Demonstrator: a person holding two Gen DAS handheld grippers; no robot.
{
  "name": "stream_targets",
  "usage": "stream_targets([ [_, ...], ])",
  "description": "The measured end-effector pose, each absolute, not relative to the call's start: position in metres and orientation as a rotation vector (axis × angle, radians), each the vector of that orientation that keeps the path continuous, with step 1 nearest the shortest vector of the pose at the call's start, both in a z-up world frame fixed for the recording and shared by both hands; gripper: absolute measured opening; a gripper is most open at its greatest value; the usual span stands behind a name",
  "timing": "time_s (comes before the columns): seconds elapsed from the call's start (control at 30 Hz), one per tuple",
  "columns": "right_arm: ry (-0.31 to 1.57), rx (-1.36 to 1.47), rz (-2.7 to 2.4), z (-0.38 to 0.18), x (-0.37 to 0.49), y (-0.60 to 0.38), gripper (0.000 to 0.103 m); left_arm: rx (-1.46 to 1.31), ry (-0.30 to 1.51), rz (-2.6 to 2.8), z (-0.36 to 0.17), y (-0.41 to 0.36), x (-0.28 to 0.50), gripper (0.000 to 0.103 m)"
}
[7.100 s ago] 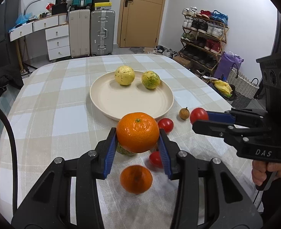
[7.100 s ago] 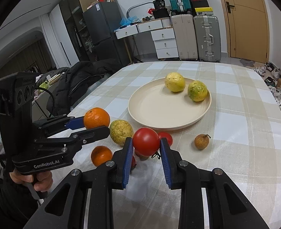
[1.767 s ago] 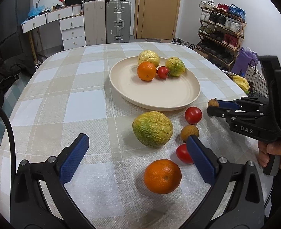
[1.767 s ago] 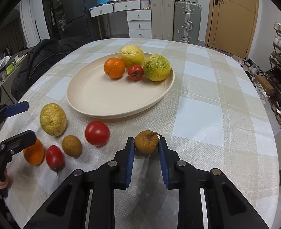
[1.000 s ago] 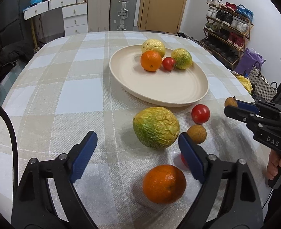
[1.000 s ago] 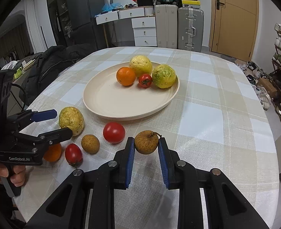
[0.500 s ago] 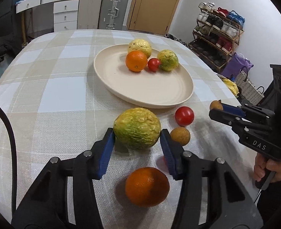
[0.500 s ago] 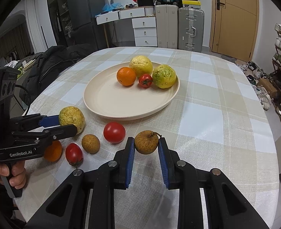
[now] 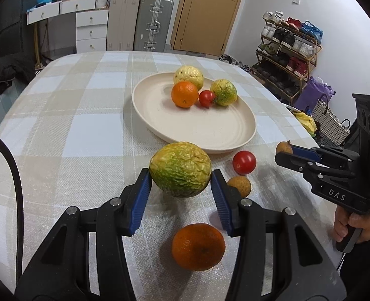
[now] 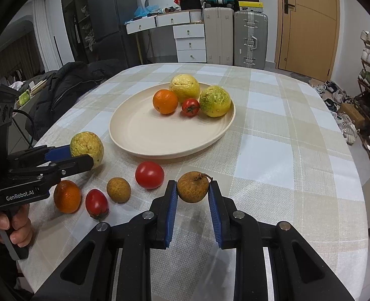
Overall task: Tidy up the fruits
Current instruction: 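Carry the green citrus and brown fruit to the cream plate and release both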
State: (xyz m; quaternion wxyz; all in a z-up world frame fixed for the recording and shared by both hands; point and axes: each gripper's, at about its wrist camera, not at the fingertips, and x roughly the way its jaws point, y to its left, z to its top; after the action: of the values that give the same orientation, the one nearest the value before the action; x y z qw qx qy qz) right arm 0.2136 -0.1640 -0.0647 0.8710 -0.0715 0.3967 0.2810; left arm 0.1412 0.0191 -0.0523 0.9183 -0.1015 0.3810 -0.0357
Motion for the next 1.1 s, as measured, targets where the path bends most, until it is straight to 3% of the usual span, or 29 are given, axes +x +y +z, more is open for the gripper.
stream_targets([
  [1.1,0.747,-0.052,0.629,-0.028,0.205,-0.179,0.025,-0.187,0.688,-0.07,-0.016,0.017,0.129,0.046],
])
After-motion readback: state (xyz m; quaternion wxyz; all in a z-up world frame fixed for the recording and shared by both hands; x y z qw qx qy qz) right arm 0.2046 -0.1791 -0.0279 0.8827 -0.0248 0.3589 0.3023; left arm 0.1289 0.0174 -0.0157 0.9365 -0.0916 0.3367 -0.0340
